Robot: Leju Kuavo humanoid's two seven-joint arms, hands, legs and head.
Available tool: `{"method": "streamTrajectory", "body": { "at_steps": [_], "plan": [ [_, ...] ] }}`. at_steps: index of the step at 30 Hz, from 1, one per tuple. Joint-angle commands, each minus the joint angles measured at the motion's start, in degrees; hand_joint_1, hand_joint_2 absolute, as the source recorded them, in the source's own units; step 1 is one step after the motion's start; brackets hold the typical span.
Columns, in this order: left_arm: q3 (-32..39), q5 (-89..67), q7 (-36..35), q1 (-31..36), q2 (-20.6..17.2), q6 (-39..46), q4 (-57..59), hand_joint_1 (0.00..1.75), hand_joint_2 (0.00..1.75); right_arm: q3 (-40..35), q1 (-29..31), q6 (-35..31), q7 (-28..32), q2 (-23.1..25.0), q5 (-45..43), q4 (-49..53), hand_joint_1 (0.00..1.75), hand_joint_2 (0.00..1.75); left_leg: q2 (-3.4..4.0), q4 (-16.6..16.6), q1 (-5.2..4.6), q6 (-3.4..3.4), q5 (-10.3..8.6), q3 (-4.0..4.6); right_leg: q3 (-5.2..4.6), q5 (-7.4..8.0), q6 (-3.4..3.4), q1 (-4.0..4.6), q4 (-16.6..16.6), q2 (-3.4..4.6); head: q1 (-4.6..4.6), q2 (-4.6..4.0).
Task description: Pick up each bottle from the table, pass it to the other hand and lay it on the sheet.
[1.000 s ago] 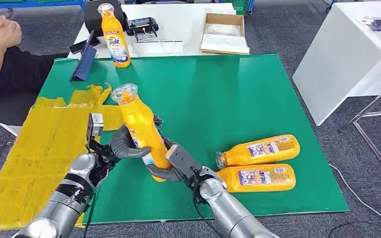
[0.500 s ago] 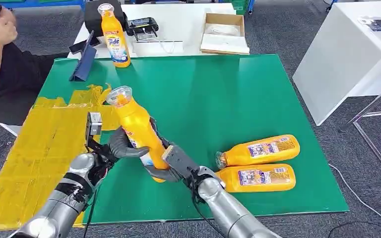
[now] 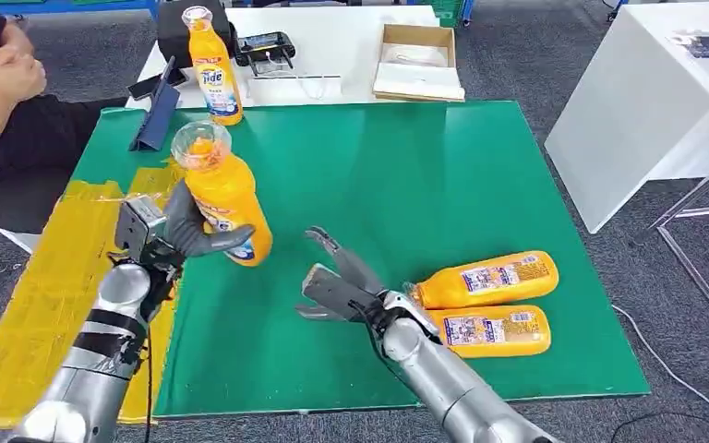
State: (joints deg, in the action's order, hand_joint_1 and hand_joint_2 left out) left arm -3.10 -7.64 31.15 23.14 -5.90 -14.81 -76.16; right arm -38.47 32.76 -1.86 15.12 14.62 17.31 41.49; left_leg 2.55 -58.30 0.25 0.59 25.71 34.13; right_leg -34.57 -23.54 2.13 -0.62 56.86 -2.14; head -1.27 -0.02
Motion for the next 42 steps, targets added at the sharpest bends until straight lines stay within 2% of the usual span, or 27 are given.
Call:
{"method": "streamTrajectory", "body": {
  "at_steps": [1, 7, 8, 11, 12, 15, 18, 19, 21, 22, 24, 26, 27, 30, 31, 34, 35, 36, 37, 41, 42],
  "plan": [
    [4.7, -23.4, 2.9, -0.4, -3.4, 16.9, -7.8, 1.75, 1.75, 4.7, 1.5, 3.0, -0.2, -10.7, -0.9, 9.3, 0.00, 1.75, -0.27, 0.0, 0.06, -0.02, 0.02, -0.06, 0.12, -0.04, -0.05, 0.03, 0.0, 0.05, -0.02, 0.00],
    [4.0, -25.7, 3.1, -0.4, -3.7, 18.9, -7.7, 1.75, 1.75, 4.8, 1.1, 2.9, -0.2, -10.3, -0.8, 9.8, 0.00, 1.75, -0.27, 0.0, 0.05, -0.02, 0.02, -0.08, 0.12, -0.04, -0.06, 0.02, 0.0, 0.05, 0.00, 0.00],
    [3.1, -37.0, 2.2, -1.4, -4.3, 28.9, -7.5, 1.75, 1.75, 4.8, 1.1, 2.3, -0.4, -11.5, -0.6, 11.2, 0.00, 0.00, -0.22, 0.0, 0.03, -0.02, 0.02, -0.07, 0.09, -0.04, -0.05, 0.01, 0.0, 0.06, 0.00, 0.00],
    [2.5, -54.3, -2.7, -5.8, -7.5, 38.6, -3.5, 1.75, 1.75, 6.1, -0.3, -1.0, -1.5, -17.4, 3.6, 19.4, 0.00, 0.00, -0.17, 0.1, -0.02, -0.01, -0.01, -0.10, 0.10, -0.02, -0.02, -0.03, 0.0, 0.02, 0.00, 0.00],
    [2.1, -58.5, -4.5, -7.0, -9.2, 38.7, -0.2, 1.75, 1.75, 7.7, -1.9, -2.6, -2.6, -19.1, 5.8, 23.3, 0.00, 1.75, -0.14, 0.1, -0.05, 0.00, 0.00, -0.14, 0.11, -0.02, -0.02, -0.06, 0.0, 0.06, -0.02, 0.00],
    [-0.5, -66.4, -8.1, -6.6, -12.3, 36.2, 9.3, 1.75, 1.75, 13.7, -8.3, -7.9, -1.7, -19.6, 11.9, 33.4, 0.00, 1.75, -0.25, 0.1, -0.06, -0.01, -0.01, -0.20, 0.19, -0.05, -0.02, -0.07, -0.1, -0.04, 0.00, 0.00],
    [-4.1, -69.9, -10.4, -3.8, -13.4, 34.2, 18.3, 1.75, 1.75, 16.1, -11.4, -4.1, -0.9, -22.0, 10.4, 38.0, 0.00, 1.75, -0.35, 0.1, -0.04, -0.02, -0.03, -0.19, 0.19, -0.07, -0.04, -0.06, -0.1, -0.13, 0.00, 0.00],
    [-4.3, -69.9, -10.5, -3.6, -13.4, 34.5, 18.8, 1.75, 1.75, 16.4, -11.5, -3.9, -0.7, -22.2, 10.3, 38.1, 0.00, 1.75, -0.51, 0.1, 0.00, -0.04, -0.01, -0.29, 0.32, -0.11, -0.07, -0.03, -0.1, -0.17, 0.02, 0.00],
    [-6.1, -72.1, -12.4, -4.3, -13.0, 34.4, 21.1, 1.75, 1.75, 16.9, -13.6, -3.1, 0.2, -24.7, 11.5, 40.8, 0.00, 1.75, -0.33, 0.1, -0.03, -0.02, -0.03, -0.10, 0.09, -0.06, -0.03, -0.04, -0.1, -0.15, 0.00, 0.00],
    [-6.7, -72.6, -13.0, -5.2, -12.7, 34.4, 21.5, 1.75, 1.75, 17.5, -15.2, -3.0, 0.6, -25.4, 11.3, 42.5, 0.00, 1.75, -0.51, 0.1, -0.01, -0.03, -0.03, -0.23, 0.26, -0.09, -0.06, -0.04, -0.1, -0.20, -0.02, 0.00],
    [-8.0, -73.5, -14.6, -6.4, -12.2, 33.7, 23.6, 1.75, 1.75, 17.9, -19.0, -0.3, 1.2, -28.0, 10.9, 46.4, 0.00, 1.75, -0.36, 0.1, -0.07, 0.00, -0.02, -0.16, 0.16, -0.07, -0.01, -0.08, -0.1, -0.16, -0.02, 0.00],
    [-8.5, -74.5, -16.0, -7.1, -11.3, 35.4, 25.2, 1.75, 1.75, 18.7, -22.6, 0.5, 1.4, -30.9, 11.0, 49.6, 0.00, 1.75, -0.66, 0.3, -0.02, 0.00, 0.03, -0.46, 0.54, -0.15, -0.05, -0.07, -0.3, -0.21, 0.02, 0.00],
    [-8.7, -74.4, -15.9, -6.9, -10.7, 35.2, 26.0, 1.75, 1.75, 18.5, -24.1, -0.1, 1.9, -32.0, 13.3, 50.9, 0.00, 1.75, -0.48, 0.2, -0.03, 0.01, 0.03, -0.28, 0.36, -0.12, -0.01, -0.07, -0.2, -0.18, -0.02, 0.00],
    [-9.3, -73.9, -15.9, -6.2, -10.1, 34.3, 27.1, 1.75, 1.75, 18.8, -27.9, 2.2, 2.7, -33.4, 12.2, 53.0, 0.00, 1.75, -0.63, 0.2, 0.01, 0.00, 0.10, -0.38, 0.49, -0.19, -0.06, -0.04, -0.2, -0.19, -0.02, 0.00],
    [-9.3, -73.7, -15.8, -6.2, -10.2, 34.2, 27.2, 1.75, 1.75, 18.8, -28.3, 2.2, 2.7, -33.4, 12.2, 53.1, 0.00, 1.75, -0.56, 0.1, -0.05, 0.01, 0.05, -0.15, 0.24, -0.13, -0.02, -0.06, -0.2, -0.26, 0.00, 0.00],
    [-9.3, -73.2, -15.4, -6.3, -9.9, 34.8, 27.0, 1.75, 1.75, 18.4, -30.0, 2.7, 2.8, -33.8, 12.5, 53.7, 0.00, 1.75, -0.67, 0.2, -0.05, -0.03, 0.06, -0.36, 0.47, -0.13, -0.07, -0.08, -0.2, -0.21, -0.02, 0.00],
    [-9.0, -73.1, -15.6, -6.5, -9.7, 35.9, 26.4, 0.10, 1.75, 18.3, -30.3, 2.6, 2.7, -34.0, 13.0, 54.0, 0.00, 0.00, -0.64, 0.2, -0.06, -0.03, 0.02, -0.37, 0.47, -0.09, -0.08, -0.08, -0.2, -0.19, -0.04, 0.00],
    [-7.9, -71.8, -15.3, -7.4, -8.5, 38.0, 25.4, 0.00, 1.75, 18.1, -31.0, 2.7, 2.2, -33.9, 13.8, 54.5, 0.00, 0.00, -0.65, 0.2, -0.04, -0.04, 0.04, -0.40, 0.51, -0.07, -0.09, -0.07, -0.2, -0.14, 0.00, 0.00],
    [-8.1, -71.0, -14.9, -7.6, -9.0, 35.1, 25.1, 0.00, 1.75, 17.5, -31.7, 3.4, 1.7, -34.1, 14.3, 54.5, 0.00, 0.00, -0.51, 0.1, -0.09, 0.00, 0.05, -0.28, 0.38, -0.08, -0.02, -0.09, -0.2, -0.16, -0.04, 0.00],
    [-7.3, -69.8, -14.4, -7.9, -9.4, 35.7, 24.2, 0.00, 1.75, 17.2, -32.2, 3.5, 1.4, -34.3, 14.8, 54.3, 0.00, 0.00, -0.55, 0.2, -0.06, 0.00, 0.02, -0.36, 0.46, -0.04, -0.04, -0.05, -0.2, -0.10, -0.02, 0.00],
    [-6.8, -69.4, -14.0, -8.4, -8.9, 36.3, 23.7, 0.00, 1.75, 17.1, -32.7, 3.3, 1.2, -34.1, 15.1, 54.5, 0.00, 1.75, -0.48, 0.1, -0.07, 0.03, 0.03, -0.34, 0.43, -0.06, -0.01, -0.07, -0.2, -0.10, -0.02, 0.00]
  ]
}}
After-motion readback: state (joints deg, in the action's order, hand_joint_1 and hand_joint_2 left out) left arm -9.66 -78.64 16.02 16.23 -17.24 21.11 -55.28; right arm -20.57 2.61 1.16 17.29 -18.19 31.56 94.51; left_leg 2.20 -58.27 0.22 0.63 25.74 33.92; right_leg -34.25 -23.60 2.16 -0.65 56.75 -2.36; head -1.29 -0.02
